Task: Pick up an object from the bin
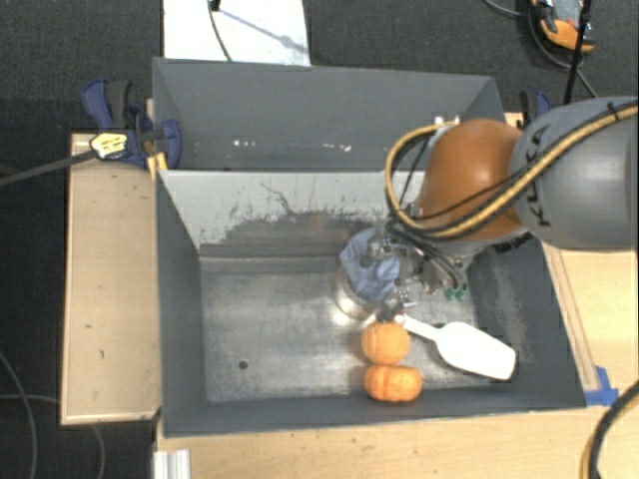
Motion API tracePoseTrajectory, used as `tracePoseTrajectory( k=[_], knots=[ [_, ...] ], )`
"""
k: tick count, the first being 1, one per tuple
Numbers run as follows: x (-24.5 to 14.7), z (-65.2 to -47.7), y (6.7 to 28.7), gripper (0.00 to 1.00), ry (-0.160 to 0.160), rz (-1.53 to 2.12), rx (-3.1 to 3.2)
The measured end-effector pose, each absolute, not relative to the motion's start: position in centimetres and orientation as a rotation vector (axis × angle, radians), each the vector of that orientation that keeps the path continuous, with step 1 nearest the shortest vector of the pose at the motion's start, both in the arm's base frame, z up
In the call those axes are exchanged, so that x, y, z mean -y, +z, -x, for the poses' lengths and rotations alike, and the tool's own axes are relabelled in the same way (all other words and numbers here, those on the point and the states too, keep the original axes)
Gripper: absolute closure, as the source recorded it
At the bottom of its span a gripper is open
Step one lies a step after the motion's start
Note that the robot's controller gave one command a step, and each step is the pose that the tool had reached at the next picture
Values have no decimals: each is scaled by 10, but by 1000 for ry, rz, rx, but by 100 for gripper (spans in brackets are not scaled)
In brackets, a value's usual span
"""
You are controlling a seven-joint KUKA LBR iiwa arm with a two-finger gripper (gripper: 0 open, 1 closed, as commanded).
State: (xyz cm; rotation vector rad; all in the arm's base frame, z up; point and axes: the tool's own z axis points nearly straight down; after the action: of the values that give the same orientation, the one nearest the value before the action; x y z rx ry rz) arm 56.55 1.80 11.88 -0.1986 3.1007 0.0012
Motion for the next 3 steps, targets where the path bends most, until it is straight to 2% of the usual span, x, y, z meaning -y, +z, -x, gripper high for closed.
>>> tracePoseTrajectory(
  k=[1, 2, 3],
  knots=[
    [-19, -557, 113, 100, 3, 200, -3135],
    [-18, -565, 119, 0, 1, 193, -3101],
    [-18, -557, 113, 100, 3, 201, -3135]
  ],
)
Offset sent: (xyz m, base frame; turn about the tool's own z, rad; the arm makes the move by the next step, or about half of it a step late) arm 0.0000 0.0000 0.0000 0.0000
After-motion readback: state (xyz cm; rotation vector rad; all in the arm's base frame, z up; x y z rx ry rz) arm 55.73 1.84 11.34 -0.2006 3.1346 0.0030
